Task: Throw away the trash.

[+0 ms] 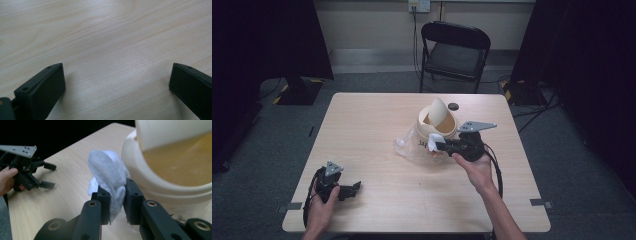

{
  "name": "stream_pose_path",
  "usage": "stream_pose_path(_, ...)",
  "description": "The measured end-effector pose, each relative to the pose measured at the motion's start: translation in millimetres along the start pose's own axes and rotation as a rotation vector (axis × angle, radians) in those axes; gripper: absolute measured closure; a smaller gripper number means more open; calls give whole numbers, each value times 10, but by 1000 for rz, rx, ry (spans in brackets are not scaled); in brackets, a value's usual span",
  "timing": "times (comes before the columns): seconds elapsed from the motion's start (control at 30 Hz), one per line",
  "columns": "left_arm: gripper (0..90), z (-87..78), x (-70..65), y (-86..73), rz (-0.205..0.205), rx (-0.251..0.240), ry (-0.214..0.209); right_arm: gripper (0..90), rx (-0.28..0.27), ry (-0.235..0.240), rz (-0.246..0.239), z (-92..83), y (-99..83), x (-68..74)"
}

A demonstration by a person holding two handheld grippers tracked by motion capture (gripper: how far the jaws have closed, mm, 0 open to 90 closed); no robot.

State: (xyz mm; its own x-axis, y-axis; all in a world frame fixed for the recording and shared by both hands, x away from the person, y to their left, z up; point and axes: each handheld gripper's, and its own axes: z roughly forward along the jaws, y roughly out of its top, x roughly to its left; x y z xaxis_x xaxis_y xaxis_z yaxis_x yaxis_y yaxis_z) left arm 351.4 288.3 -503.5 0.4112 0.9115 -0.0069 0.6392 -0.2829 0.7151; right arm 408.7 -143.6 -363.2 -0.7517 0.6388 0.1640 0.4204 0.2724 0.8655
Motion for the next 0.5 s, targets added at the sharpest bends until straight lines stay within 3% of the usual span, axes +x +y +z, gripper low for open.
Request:
stream_pose_path(0.17,0,0,0,0,0,0,0,775,-12,-23,-5,-61,99,-78)
stream_pose_path(0.27,1,-2,-3,-3,-1,-2,3,774,-13,-34,20,-63,149,-274)
stream_pose_path(0.5,1,-2,-3,-3,-2,-2,3,774,2,-61,50,26,162,-451)
